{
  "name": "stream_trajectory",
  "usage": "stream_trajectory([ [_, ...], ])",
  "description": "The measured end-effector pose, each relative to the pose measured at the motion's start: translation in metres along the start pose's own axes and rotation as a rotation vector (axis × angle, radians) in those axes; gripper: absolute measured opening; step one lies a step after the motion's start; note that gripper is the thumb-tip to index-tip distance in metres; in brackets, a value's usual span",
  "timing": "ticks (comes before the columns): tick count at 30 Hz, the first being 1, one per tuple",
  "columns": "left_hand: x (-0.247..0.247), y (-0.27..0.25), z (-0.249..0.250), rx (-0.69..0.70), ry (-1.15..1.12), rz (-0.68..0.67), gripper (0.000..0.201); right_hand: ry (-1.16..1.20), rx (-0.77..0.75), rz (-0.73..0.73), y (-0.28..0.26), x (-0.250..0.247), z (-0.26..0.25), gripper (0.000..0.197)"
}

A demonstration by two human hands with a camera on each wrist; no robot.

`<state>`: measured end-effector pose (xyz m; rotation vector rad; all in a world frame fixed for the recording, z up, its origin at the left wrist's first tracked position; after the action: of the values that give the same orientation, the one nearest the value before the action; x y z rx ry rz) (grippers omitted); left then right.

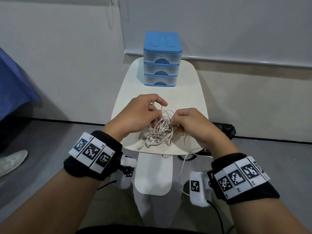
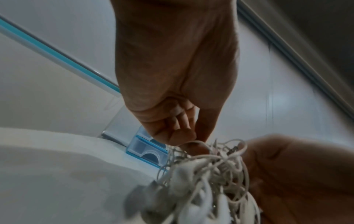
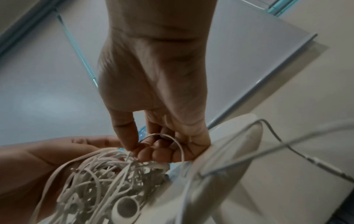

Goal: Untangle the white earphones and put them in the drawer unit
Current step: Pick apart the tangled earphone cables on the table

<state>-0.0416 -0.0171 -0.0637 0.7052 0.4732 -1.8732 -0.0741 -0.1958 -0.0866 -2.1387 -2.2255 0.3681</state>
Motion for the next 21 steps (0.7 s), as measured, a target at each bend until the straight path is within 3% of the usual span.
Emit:
stream_trajectory([
  [5,-0.0001,0.0036,0.0003,0.038,0.093,-0.056,0.047,0.074,0.038,-0.035,0.0037,0.0,-0.0025,0.01],
  [13,-0.0004,0.0031,0.0005,0.031,0.041,-0.095,0.07,0.218,0.065,-0.053,0.0048,-0.0017,0.0014,0.023],
  [21,0.0043,0.004,0.0024,0.035,0.046,-0.026,0.058,0.229,0.071,-0.076,0.0048,-0.0066,0.0048,0.023],
])
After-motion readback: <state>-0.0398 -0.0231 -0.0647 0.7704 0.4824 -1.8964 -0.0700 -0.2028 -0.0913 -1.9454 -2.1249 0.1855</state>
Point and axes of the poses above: each hand's wrist, its own y-axis towards the middle knuckle, its own x-axis out of the palm, z = x × y, the point moved 2 cm from there along y, towards the middle knuckle, and after that the axes turned 11 degrees about y, right-handed, at the moved point
